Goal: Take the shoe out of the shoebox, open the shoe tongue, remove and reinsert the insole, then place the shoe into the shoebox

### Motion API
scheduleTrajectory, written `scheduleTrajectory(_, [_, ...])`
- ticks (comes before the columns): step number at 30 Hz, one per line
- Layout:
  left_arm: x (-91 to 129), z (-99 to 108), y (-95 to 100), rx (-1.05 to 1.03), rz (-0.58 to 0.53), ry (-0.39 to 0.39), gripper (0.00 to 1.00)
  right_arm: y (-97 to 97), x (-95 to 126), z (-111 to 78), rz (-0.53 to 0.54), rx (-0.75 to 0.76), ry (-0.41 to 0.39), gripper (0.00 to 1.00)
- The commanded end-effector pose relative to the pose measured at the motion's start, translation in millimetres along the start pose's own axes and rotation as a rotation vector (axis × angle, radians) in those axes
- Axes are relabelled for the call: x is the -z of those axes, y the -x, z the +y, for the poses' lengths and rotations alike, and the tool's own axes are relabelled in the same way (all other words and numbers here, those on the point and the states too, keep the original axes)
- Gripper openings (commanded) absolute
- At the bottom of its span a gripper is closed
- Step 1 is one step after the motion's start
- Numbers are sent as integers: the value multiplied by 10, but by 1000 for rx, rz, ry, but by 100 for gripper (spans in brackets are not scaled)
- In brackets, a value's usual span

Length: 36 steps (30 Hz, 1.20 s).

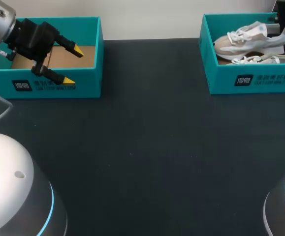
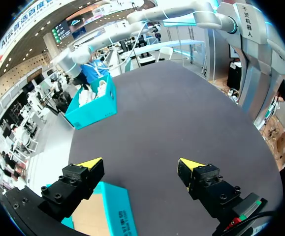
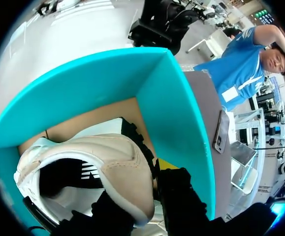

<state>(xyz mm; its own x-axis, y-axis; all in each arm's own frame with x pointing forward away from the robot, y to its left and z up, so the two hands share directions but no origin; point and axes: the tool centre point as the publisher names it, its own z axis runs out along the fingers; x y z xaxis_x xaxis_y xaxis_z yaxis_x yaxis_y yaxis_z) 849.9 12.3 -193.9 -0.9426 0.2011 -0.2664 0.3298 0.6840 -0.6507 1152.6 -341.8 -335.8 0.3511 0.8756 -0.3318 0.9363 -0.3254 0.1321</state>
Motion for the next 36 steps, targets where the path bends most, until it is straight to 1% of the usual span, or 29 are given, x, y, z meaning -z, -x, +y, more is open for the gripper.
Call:
scheduleTrajectory(1, [5, 2, 0, 0, 2, 2, 100, -26, -85, 65, 4, 3, -10, 0])
scheduleTrajectory(11, [5, 2, 0, 0, 2, 2, 100, -42, -265, 18, 18, 5, -27, 0])
scheduleTrajectory(13, [5, 2, 0, 0, 2, 2, 100, -46, -278, 13, 20, 5, -26, 38])
scheduleTrajectory(14, [5, 2, 0, 0, 2, 2, 100, -46, -280, 13, 23, 6, -27, 47])
scheduleTrajectory(15, [5, 2, 0, 0, 2, 2, 100, -46, -281, 14, 24, 8, -24, 48])
scheduleTrajectory(17, [5, 2, 0, 0, 2, 2, 100, -44, -260, 21, 32, 11, -20, 60])
scheduleTrajectory(18, [5, 2, 0, 0, 2, 2, 100, -39, -248, 24, 33, 12, -18, 68])
scheduleTrajectory(20, [5, 2, 0, 0, 2, 2, 100, -23, -219, 26, 38, 13, -12, 60])
scheduleTrajectory(22, [5, 2, 0, 0, 2, 2, 100, -6, -166, 21, 45, 17, -6, 61])
scheduleTrajectory(24, [5, 2, 0, 0, 2, 2, 100, 30, -27, -9, 59, 12, 11, 70])
scheduleTrajectory(26, [5, 2, 0, 0, 2, 2, 100, 51, 91, -49, 77, -3, 27, 85])
scheduleTrajectory(30, [5, 2, 0, 0, 2, 2, 100, 48, 322, -168, 90, 15, 49, 98])
scheduleTrajectory(31, [5, 2, 0, 0, 2, 2, 100, 45, 361, -193, 93, 14, 53, 100])
scheduleTrajectory(36, [5, 2, 0, 0, 2, 2, 100, 48, 666, -382, 122, 3, 74, 100])
